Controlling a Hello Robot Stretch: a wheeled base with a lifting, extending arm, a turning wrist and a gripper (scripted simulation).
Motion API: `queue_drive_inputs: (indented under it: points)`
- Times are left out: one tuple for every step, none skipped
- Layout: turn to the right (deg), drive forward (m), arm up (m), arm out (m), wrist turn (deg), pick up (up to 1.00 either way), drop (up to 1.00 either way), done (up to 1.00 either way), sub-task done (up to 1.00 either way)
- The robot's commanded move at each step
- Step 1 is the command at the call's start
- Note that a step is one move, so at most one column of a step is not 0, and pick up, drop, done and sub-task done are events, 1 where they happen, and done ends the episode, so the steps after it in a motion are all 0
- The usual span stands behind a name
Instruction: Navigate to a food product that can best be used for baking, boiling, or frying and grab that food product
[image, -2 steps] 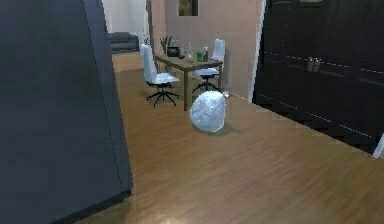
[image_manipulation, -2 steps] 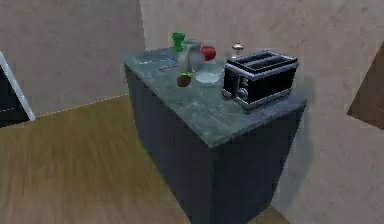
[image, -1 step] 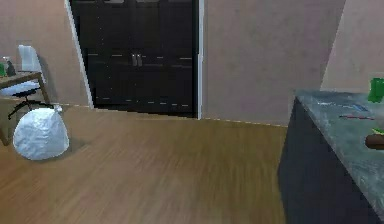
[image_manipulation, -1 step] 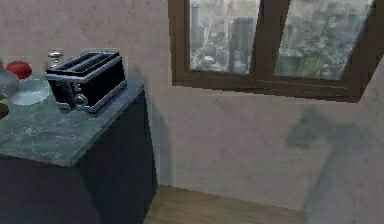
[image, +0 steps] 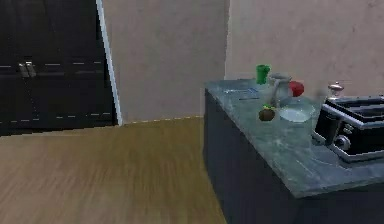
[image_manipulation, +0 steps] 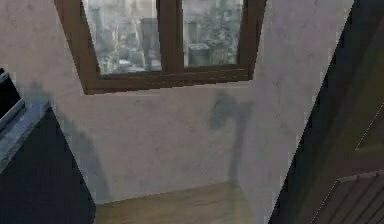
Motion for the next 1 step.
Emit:
queue_drive_inputs:
  points:
    - [0.0, 0.70, 0.00, 0.00, 0.0, 0.00, 0.00, 0.00, 0.00]
